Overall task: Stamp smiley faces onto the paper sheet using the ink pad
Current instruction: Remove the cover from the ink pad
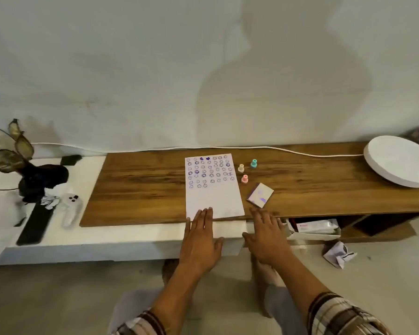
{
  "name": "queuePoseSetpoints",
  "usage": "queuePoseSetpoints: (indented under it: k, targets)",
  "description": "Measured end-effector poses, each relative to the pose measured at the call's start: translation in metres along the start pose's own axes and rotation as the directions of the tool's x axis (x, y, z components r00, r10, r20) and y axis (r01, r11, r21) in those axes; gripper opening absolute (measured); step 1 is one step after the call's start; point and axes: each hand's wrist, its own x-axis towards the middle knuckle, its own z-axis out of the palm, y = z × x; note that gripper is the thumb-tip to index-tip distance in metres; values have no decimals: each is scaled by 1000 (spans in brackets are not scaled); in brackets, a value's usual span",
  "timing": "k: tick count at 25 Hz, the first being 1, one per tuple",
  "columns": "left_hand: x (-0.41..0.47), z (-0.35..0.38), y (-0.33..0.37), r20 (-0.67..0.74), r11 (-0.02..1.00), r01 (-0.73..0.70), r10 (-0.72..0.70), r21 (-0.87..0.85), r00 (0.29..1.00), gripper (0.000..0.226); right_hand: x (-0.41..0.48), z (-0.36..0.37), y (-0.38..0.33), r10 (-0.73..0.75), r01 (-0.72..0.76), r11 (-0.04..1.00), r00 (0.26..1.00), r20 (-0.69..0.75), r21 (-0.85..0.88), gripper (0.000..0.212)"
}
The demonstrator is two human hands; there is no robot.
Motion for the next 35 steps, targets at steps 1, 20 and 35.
queuePoseSetpoints:
  k: [1,20,35]
  targets:
    - [16,12,-5,-4,1000,-1,1,-19,1000,87,17,8,4,22,-22,999,1000,-13,35,81]
    - [125,59,-27,-91,928,80,-121,-363,988,75,133,24,58,229,-206,940,972,-57,274,105]
    - [127,63,-29,-179,923,60,-136,-379,974,71,177,1,81,423,-266,781,891,-166,565,62]
